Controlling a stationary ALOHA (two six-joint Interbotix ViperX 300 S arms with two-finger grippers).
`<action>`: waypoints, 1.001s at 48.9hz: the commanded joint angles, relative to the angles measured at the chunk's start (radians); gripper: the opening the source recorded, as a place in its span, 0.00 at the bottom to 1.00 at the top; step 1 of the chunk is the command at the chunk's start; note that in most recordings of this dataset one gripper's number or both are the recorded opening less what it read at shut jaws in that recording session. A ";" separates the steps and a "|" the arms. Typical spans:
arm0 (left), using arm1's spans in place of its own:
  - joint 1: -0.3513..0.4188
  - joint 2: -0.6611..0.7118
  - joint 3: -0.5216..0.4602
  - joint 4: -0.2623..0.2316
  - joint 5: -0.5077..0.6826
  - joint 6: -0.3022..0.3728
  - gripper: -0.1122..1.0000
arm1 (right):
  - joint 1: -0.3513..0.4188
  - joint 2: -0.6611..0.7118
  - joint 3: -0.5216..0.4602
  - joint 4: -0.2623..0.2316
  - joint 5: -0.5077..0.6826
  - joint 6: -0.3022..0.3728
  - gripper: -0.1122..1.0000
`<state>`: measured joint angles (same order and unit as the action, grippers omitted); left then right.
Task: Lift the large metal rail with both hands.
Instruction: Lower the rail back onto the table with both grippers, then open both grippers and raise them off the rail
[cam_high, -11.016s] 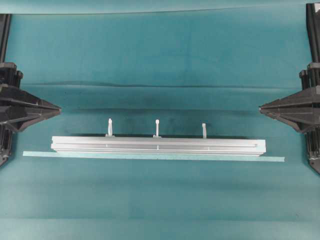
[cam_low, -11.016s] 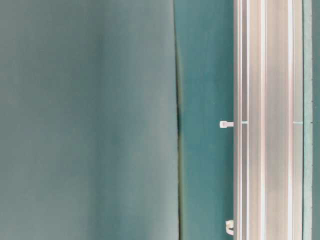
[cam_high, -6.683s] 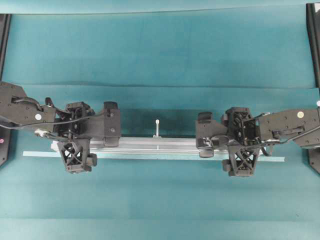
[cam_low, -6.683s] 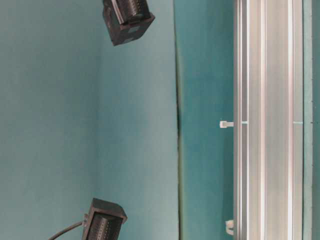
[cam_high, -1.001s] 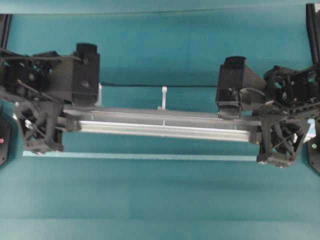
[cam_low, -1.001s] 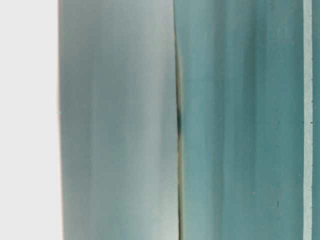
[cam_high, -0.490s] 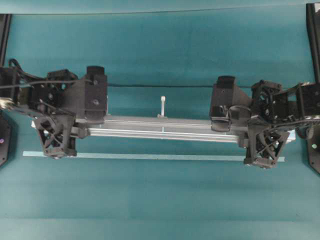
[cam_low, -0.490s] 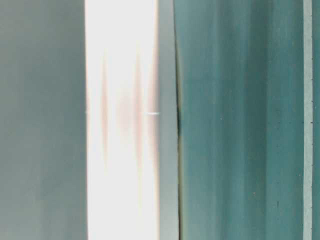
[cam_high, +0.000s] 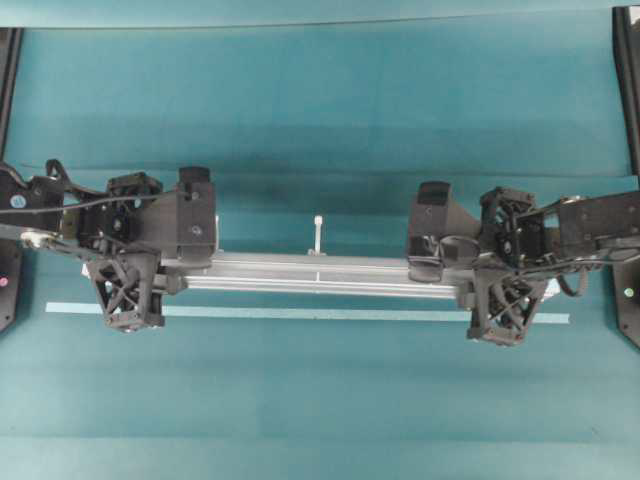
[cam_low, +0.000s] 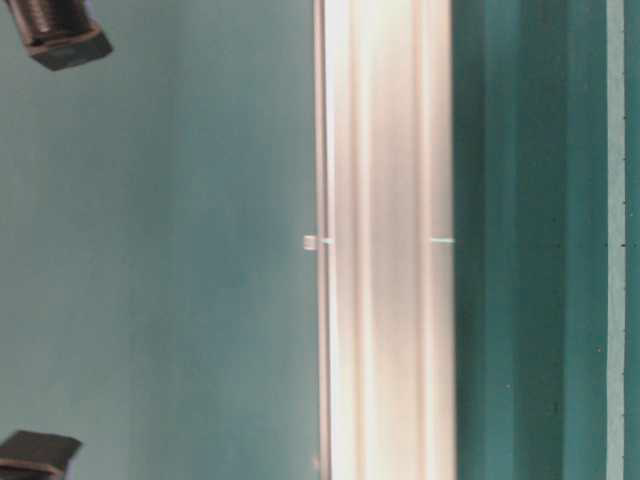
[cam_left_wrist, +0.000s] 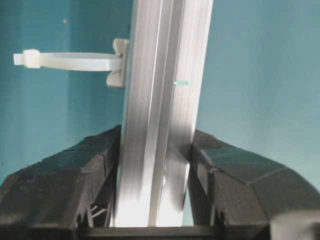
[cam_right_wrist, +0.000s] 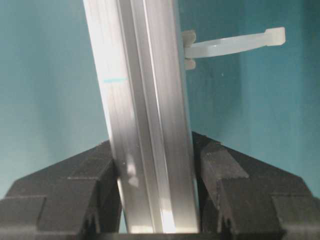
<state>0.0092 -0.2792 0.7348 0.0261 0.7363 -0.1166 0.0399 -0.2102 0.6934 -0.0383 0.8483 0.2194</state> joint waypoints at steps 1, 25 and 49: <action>0.005 -0.003 0.017 -0.003 -0.043 -0.023 0.43 | 0.000 0.015 0.005 -0.002 -0.029 0.000 0.45; 0.011 0.106 0.110 -0.003 -0.192 -0.074 0.43 | 0.000 0.069 0.095 0.003 -0.184 0.006 0.45; 0.012 0.164 0.118 -0.003 -0.242 -0.071 0.43 | 0.002 0.109 0.141 0.026 -0.279 0.002 0.45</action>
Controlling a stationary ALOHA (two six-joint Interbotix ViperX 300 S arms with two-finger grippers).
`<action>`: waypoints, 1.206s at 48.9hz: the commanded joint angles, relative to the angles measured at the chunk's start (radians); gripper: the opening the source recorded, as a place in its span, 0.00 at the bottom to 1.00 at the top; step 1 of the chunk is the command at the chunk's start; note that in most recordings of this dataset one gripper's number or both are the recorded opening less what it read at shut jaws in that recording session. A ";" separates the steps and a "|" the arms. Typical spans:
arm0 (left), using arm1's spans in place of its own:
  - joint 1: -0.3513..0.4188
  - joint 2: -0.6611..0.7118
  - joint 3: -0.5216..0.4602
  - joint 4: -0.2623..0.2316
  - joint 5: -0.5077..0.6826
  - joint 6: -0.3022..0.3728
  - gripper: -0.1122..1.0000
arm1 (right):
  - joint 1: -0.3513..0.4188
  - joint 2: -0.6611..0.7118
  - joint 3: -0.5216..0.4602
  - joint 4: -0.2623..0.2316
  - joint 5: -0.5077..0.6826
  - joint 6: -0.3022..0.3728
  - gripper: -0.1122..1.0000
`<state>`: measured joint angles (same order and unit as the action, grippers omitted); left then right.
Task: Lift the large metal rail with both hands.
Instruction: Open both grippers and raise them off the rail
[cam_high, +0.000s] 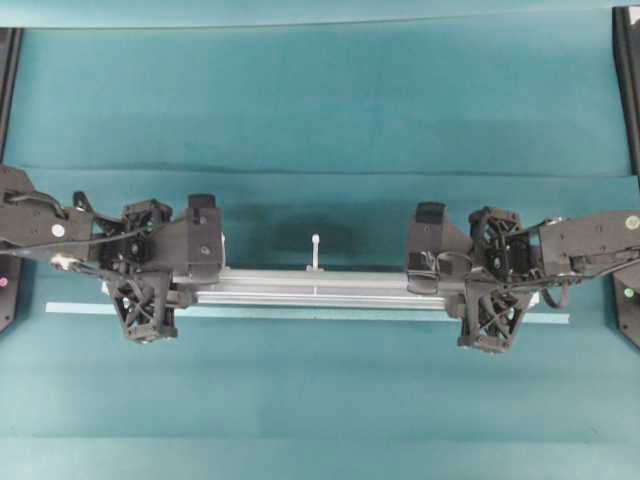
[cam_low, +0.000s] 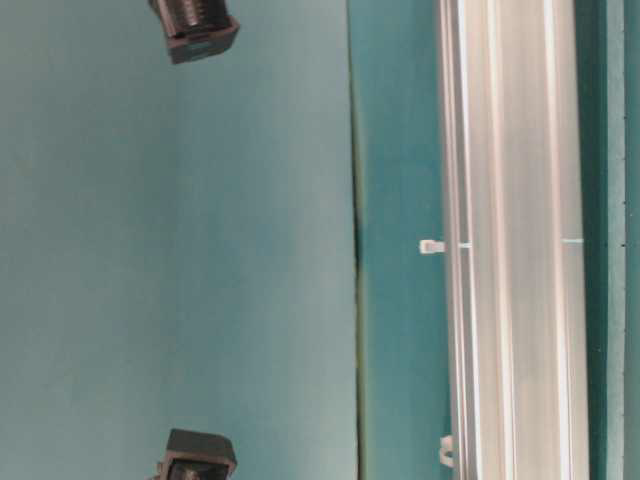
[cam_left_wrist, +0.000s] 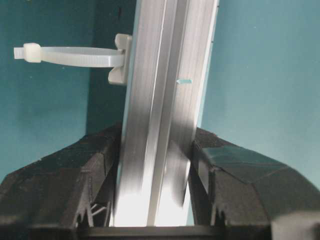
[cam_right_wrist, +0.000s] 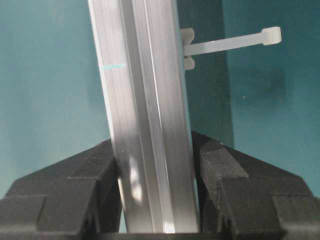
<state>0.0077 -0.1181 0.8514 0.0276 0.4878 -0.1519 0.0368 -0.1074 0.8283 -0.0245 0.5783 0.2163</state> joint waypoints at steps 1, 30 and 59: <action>0.014 0.005 0.003 -0.005 0.008 -0.035 0.43 | 0.006 0.008 0.008 0.014 -0.014 0.005 0.45; 0.014 0.011 0.003 -0.005 0.009 -0.038 0.43 | 0.006 0.055 0.008 0.012 -0.069 0.000 0.45; 0.009 0.011 0.011 -0.006 -0.074 -0.041 0.43 | -0.018 0.064 0.055 -0.011 -0.169 0.002 0.45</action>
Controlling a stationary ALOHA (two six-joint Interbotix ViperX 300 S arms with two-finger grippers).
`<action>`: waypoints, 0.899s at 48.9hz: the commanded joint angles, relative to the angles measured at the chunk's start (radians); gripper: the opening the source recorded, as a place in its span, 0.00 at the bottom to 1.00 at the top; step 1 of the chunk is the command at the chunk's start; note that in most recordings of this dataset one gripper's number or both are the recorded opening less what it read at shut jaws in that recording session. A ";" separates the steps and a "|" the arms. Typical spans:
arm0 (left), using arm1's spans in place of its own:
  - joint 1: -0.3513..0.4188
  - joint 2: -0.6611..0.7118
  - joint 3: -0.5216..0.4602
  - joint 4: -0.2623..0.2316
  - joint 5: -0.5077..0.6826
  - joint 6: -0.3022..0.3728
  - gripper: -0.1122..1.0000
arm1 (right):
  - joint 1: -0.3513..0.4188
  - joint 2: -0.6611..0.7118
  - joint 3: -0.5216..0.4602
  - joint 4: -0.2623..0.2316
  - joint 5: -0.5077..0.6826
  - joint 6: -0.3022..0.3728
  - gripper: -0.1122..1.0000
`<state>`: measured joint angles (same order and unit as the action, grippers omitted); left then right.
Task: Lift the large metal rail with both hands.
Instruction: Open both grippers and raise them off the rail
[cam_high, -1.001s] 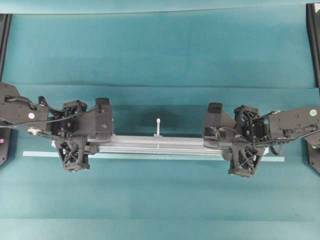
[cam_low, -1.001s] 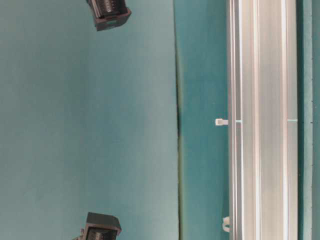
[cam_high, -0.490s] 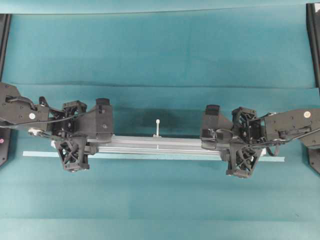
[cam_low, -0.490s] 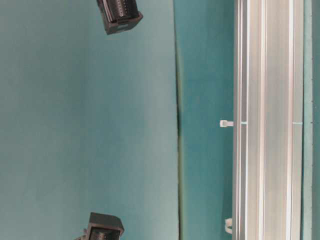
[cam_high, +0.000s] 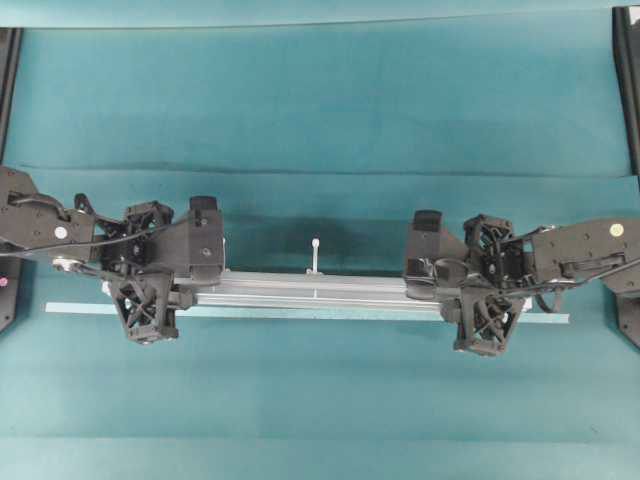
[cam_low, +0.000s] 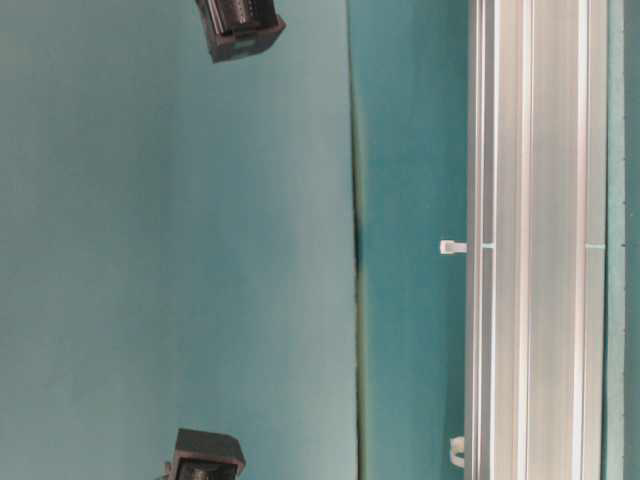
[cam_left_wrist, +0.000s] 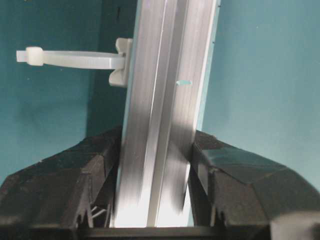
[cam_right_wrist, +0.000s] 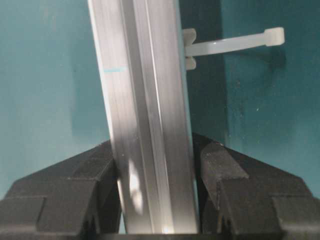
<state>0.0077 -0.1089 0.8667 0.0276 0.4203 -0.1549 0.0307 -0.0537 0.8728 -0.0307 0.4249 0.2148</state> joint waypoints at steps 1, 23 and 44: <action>0.009 0.002 -0.005 -0.005 -0.006 -0.038 0.43 | -0.012 0.011 0.011 -0.003 -0.014 0.003 0.45; -0.002 0.002 -0.005 -0.006 -0.002 -0.038 0.43 | -0.026 0.009 0.011 -0.003 0.026 -0.003 0.45; -0.002 0.002 -0.003 -0.006 -0.005 -0.064 0.43 | -0.037 0.011 0.008 -0.003 0.046 0.009 0.76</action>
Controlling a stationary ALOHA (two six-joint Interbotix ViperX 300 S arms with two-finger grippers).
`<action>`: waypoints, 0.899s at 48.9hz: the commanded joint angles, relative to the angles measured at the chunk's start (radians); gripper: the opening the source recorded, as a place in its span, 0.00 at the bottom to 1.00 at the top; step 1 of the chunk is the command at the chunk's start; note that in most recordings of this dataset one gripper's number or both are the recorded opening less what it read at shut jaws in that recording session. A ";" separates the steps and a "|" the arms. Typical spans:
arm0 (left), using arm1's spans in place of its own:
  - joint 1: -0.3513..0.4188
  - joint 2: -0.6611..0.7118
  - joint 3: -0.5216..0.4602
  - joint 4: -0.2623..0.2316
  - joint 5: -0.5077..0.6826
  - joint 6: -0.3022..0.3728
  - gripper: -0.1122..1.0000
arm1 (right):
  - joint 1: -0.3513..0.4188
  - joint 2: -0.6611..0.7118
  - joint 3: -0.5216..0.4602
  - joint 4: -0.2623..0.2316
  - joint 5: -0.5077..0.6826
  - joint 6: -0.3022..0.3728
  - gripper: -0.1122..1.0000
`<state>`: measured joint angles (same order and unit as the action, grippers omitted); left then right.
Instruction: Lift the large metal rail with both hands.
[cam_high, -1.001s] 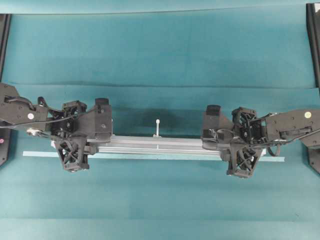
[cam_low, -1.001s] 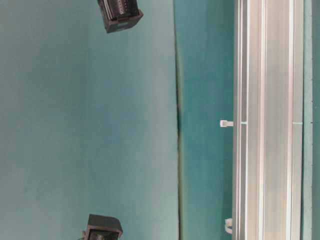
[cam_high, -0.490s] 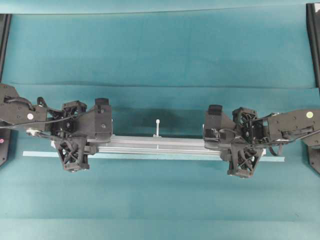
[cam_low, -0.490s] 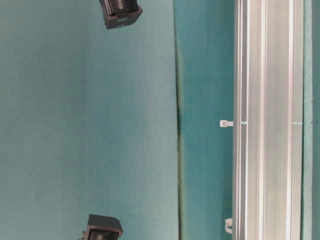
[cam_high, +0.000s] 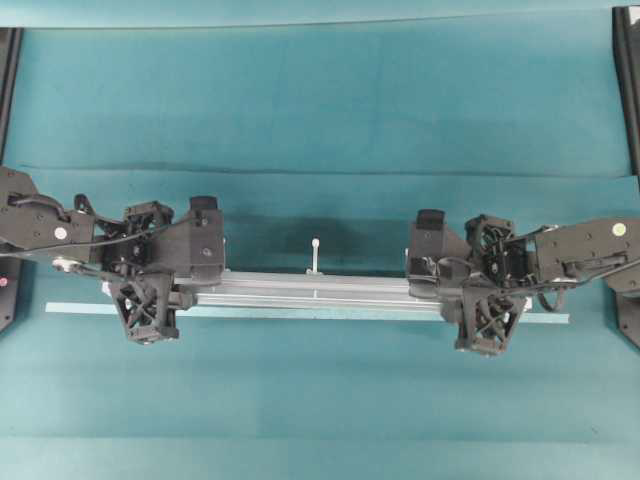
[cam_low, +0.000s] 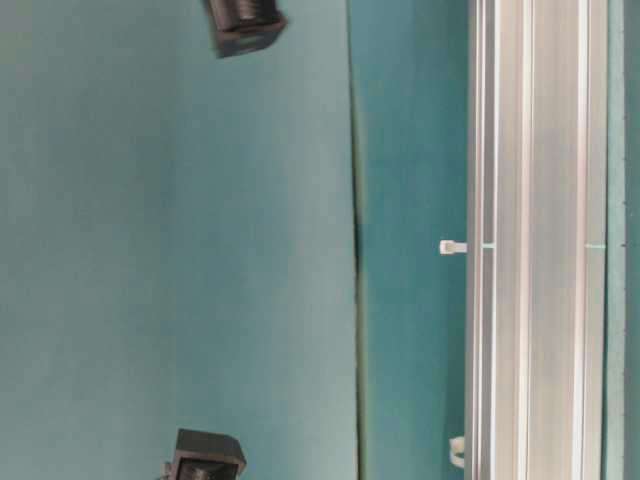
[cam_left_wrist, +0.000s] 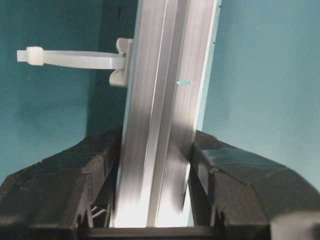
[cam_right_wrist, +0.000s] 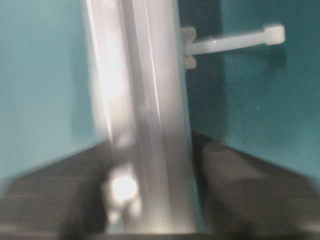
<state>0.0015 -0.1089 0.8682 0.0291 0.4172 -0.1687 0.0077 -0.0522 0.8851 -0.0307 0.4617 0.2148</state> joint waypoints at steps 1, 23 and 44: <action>0.003 0.002 -0.005 -0.008 -0.002 -0.052 0.43 | -0.014 0.009 -0.005 -0.003 0.009 0.008 0.81; -0.011 -0.006 -0.003 -0.006 0.009 -0.063 0.98 | -0.015 -0.028 -0.020 -0.009 0.023 0.008 0.96; -0.009 -0.287 -0.011 -0.006 0.032 -0.054 0.99 | -0.020 -0.314 -0.034 -0.012 0.095 0.008 0.96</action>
<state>-0.0077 -0.3313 0.8759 0.0230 0.4525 -0.2240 -0.0077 -0.3175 0.8590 -0.0383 0.5645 0.2163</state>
